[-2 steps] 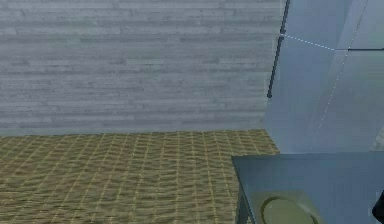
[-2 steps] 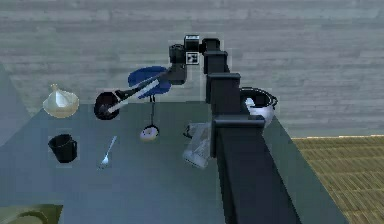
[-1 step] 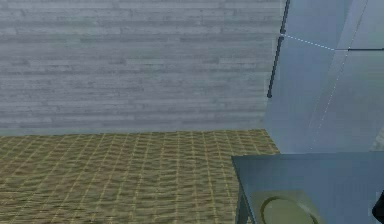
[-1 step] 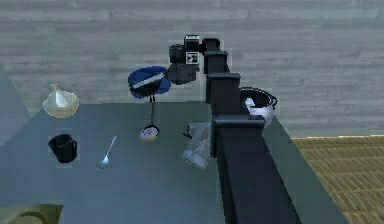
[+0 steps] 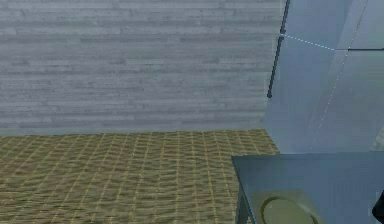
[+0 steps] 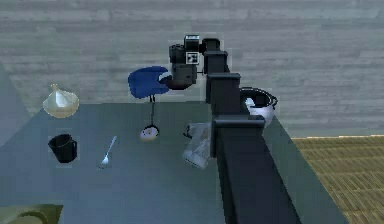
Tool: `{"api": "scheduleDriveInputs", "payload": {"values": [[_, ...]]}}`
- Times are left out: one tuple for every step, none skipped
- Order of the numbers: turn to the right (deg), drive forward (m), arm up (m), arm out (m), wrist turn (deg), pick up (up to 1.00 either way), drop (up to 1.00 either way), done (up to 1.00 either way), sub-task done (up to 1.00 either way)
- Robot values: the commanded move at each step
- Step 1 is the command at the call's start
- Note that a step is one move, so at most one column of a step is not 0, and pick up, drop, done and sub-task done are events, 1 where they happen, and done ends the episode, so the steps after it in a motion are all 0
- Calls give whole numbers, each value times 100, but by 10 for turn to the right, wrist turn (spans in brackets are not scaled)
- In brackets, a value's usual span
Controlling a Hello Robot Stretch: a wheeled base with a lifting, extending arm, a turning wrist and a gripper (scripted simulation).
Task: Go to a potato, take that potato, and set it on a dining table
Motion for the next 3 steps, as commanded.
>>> {"api": "scheduleDriveInputs", "payload": {"values": [[0,0,-2,0,0,0,0,0,0],[0,0,-32,0,0,0,0,0,0],[0,0,0,0,0,0,100,0,0]]}}
